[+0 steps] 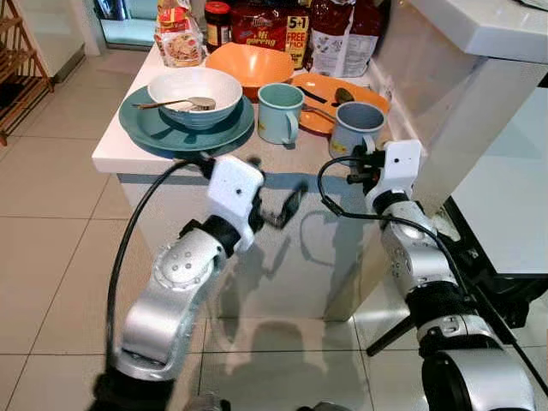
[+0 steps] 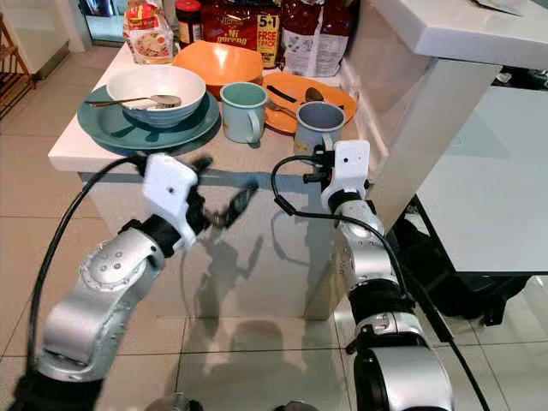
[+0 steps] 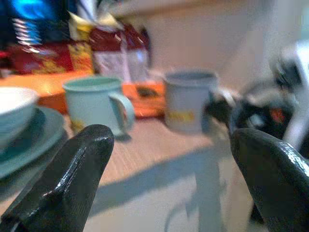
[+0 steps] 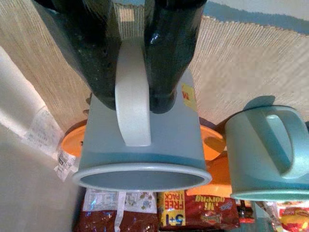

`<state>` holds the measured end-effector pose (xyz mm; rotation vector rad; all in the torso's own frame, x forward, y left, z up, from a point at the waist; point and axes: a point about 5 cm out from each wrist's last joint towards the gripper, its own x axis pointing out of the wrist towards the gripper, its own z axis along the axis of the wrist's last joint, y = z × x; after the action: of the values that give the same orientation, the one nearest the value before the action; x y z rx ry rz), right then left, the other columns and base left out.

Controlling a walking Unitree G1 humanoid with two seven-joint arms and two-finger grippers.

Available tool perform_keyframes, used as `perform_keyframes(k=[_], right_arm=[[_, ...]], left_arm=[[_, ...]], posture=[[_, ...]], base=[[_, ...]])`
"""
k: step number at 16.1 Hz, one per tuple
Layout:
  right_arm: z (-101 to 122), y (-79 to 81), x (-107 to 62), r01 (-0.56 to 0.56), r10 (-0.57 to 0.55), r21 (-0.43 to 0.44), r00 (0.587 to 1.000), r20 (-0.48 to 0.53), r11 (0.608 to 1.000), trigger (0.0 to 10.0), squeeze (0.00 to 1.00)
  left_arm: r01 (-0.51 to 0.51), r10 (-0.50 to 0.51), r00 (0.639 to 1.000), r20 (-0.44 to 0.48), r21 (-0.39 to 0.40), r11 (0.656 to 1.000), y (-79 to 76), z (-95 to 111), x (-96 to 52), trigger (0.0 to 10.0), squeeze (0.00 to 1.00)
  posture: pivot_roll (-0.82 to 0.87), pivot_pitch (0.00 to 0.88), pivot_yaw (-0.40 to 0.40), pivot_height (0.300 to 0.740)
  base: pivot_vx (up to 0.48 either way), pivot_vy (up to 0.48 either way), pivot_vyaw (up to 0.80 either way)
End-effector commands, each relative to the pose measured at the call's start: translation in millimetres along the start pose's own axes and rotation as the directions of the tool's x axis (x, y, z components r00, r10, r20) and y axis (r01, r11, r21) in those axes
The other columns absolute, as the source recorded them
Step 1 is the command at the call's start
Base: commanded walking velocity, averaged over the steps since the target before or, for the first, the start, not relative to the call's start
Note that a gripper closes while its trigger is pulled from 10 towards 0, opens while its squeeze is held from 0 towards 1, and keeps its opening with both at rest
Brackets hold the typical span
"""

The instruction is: Setting the table

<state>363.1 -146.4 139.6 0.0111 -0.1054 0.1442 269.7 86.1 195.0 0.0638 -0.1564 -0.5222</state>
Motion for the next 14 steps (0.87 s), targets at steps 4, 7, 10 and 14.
perform_keyframes(k=[4,7,10,14], right_arm=[[49,-3.8,-37.6,0.011,-0.003,-0.029,0.968,0.25,1.0,0.0,0.0],[61,0.6,-82.0,0.013,-0.003,-0.03,0.95,0.313,0.999,2.9,0.0],[27,-13.8,-136.5,0.082,-0.07,-0.089,0.989,0.129,0.993,10.0,0.0],[26,-13.7,-129.6,0.089,-0.081,-0.13,0.995,0.062,0.988,10.0,0.0]], left_arm=[[-0.158,0.158,0.986,-0.058,0.011,0.987,25.1,-11,-9.1,10.0,0.0],[-0.184,0.186,0.981,-0.059,0.041,0.982,30.1,-16,-16.7,10.0,0.0],[-0.172,0.174,0.98,-0.101,0.035,0.985,24.1,-27,-22.7,10.0,0.0],[-0.216,0.219,0.969,-0.112,0.04,0.976,26.9,-32,-20.6,10.0,0.0]], posture=[[0.07,0.044,-0.073,0.74],[0.05,0.051,-0.069,0.74],[0.03,0.059,-0.062,0.74],[0.02,0.061,-0.069,0.74]], base=[[0.0,0.0,0.0],[0.0,0.0,0.0],[0.0,-0.3,0.0],[0.0,-0.48,0.0]])
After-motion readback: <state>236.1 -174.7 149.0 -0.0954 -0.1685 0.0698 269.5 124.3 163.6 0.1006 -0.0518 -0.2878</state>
